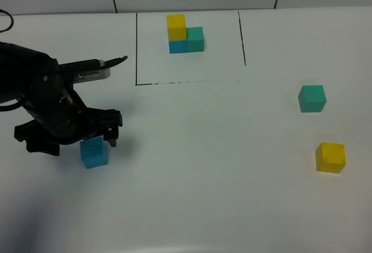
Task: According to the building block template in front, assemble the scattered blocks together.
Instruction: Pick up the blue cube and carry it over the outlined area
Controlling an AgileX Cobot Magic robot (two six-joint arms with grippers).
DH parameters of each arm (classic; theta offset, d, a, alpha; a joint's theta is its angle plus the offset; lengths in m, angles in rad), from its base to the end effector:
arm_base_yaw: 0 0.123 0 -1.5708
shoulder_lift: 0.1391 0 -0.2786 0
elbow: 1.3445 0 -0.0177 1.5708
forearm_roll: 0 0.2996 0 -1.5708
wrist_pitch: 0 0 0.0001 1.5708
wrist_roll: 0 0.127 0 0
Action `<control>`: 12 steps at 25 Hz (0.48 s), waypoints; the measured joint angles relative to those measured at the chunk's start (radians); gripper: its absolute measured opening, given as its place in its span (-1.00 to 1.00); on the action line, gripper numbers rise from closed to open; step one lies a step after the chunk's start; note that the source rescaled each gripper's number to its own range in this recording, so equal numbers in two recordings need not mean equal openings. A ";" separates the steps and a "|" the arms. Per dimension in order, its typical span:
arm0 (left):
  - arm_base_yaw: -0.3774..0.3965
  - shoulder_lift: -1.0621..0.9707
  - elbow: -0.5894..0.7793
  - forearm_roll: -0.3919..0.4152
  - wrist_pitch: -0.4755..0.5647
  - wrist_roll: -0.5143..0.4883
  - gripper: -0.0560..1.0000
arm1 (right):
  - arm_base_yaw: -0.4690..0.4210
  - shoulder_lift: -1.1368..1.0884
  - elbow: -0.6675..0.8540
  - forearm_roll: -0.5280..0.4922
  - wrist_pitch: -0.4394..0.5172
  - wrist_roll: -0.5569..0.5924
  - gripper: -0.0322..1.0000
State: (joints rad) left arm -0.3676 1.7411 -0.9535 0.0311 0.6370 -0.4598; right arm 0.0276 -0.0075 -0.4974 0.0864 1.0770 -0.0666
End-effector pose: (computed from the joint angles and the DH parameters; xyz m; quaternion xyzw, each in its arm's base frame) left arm 0.3318 -0.1252 0.0853 -0.0344 0.9925 -0.0371 0.1109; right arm 0.0743 0.0117 0.2825 -0.0424 0.8543 0.0331 0.5169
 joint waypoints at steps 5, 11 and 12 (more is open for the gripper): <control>0.000 0.047 -0.001 -0.002 -0.072 -0.001 0.92 | 0.000 0.000 0.000 0.000 0.000 0.000 0.98; 0.000 0.115 -0.001 -0.002 -0.101 0.000 0.81 | 0.000 0.000 0.000 0.000 0.000 0.000 0.96; 0.000 0.120 -0.001 -0.002 -0.101 0.001 0.71 | 0.000 0.000 0.000 0.000 0.000 0.000 0.96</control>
State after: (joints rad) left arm -0.3676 1.8614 -0.9543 0.0287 0.5357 -0.4585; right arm 0.0276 -0.0075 -0.4974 0.0864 1.0770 -0.0666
